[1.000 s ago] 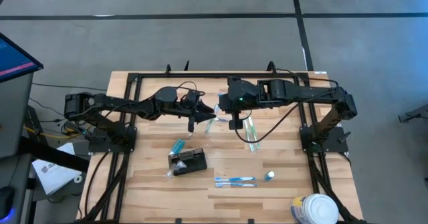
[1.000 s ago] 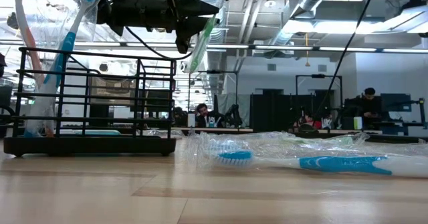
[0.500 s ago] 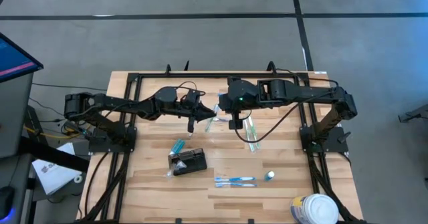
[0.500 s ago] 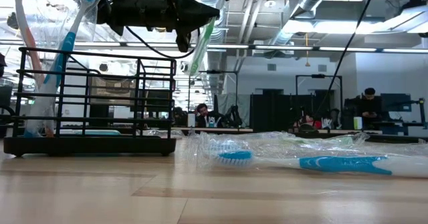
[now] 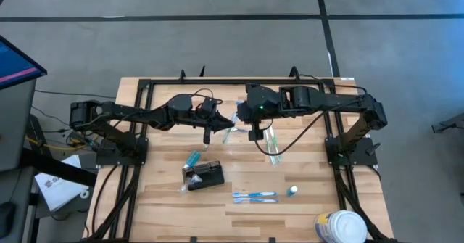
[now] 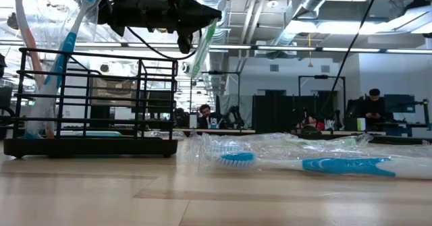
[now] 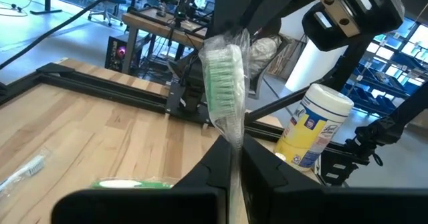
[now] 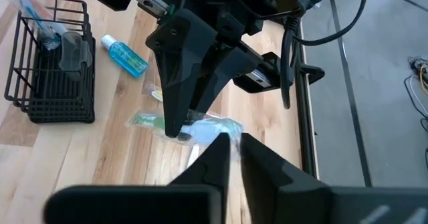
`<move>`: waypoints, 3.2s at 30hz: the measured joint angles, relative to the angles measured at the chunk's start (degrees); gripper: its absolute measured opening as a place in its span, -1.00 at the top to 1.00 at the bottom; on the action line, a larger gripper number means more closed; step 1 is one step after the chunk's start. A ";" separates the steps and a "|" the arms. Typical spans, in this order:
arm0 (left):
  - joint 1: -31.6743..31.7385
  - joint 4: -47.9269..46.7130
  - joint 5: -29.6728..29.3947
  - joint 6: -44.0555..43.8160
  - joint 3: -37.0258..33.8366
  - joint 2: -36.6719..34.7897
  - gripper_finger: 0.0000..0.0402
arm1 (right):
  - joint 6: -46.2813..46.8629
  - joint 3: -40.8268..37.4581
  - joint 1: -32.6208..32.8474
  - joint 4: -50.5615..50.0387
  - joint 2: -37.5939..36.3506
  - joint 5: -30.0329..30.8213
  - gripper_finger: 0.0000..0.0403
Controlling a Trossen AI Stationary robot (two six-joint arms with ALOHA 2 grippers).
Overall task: Pick & Place toothbrushing station
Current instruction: Put the white green toothbrush into the black toothbrush rack
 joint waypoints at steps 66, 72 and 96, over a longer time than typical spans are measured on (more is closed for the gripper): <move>-20.99 -7.66 -6.94 9.88 -22.87 -41.37 0.97 | 11.70 -25.39 -2.74 11.52 -18.89 -9.54 0.60; -23.00 -7.84 -6.92 11.37 -24.94 -42.94 0.97 | 14.42 -33.88 -1.37 15.83 -25.03 -9.09 0.60; -29.40 -7.65 -7.42 16.52 -27.79 -42.86 0.97 | 15.61 -39.26 -0.04 22.03 -26.25 -8.90 0.60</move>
